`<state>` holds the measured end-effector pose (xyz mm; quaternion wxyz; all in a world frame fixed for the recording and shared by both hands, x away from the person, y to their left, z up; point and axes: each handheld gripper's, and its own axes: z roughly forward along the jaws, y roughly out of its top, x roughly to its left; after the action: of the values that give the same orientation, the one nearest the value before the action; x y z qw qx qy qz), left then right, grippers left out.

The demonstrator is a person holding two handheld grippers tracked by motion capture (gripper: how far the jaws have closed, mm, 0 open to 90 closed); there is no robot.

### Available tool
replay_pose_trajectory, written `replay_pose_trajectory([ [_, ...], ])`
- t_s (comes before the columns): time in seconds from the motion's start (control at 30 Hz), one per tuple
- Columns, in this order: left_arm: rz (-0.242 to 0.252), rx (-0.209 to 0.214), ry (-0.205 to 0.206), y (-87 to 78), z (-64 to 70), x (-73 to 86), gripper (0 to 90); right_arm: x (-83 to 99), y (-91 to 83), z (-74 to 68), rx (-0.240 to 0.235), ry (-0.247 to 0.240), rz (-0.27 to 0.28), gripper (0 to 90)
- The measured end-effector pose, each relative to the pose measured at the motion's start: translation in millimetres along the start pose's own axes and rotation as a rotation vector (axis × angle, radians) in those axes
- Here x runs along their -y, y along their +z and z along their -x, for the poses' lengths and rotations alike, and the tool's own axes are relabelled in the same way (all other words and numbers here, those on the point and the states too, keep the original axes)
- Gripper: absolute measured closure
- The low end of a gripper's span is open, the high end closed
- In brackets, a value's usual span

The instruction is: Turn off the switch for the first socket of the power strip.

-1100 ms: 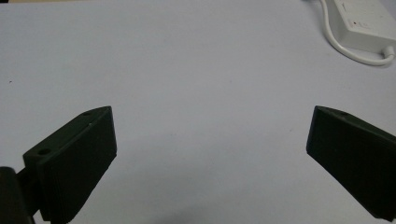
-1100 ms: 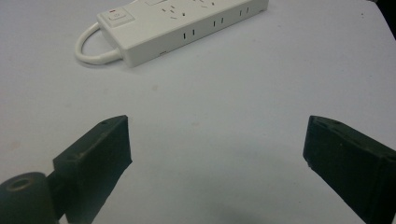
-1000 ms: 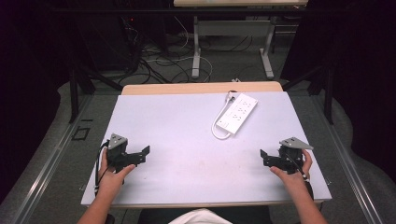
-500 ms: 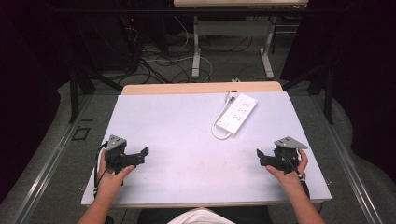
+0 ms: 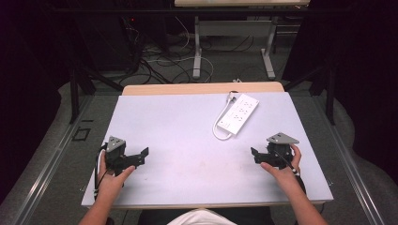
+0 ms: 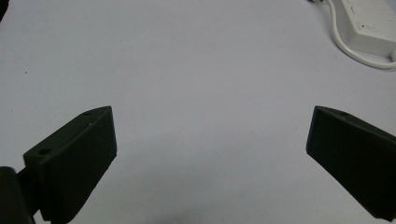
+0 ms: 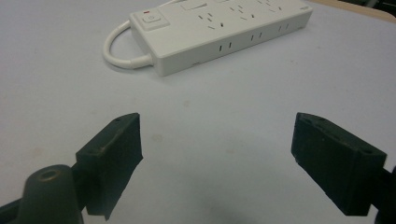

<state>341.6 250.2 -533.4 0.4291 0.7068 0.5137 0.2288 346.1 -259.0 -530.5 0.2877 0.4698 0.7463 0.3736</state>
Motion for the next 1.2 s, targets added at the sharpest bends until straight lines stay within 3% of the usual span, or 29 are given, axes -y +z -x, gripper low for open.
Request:
replay_pose_trajectory([
  [0.17, 0.009, 0.001, -0.002, -0.1, -0.5, 0.9, 1.1, -5.2, 1.2, -2.8, -0.029, -0.008, -0.002, 15.9],
  [0.3, 0.012, 0.002, -0.013, -0.4, -1.7, 1.0, 0.4, -11.8, 5.9, -0.6, -0.068, 0.016, -0.002, 18.0],
  [0.43, 0.013, -0.001, -0.021, -0.8, -2.4, 1.6, 0.4, -15.6, 9.7, 0.2, -0.072, 0.037, 0.004, 18.7],
  [0.9, 0.017, -0.006, -0.031, -2.9, -4.1, 3.1, 0.4, -34.3, 18.4, 5.3, -0.090, 0.038, 0.012, 24.8],
  [1.2, 0.028, -0.005, -0.036, -4.0, -4.3, 2.8, 0.4, -47.0, 20.9, 8.8, -0.103, 0.014, 0.016, 30.6],
])
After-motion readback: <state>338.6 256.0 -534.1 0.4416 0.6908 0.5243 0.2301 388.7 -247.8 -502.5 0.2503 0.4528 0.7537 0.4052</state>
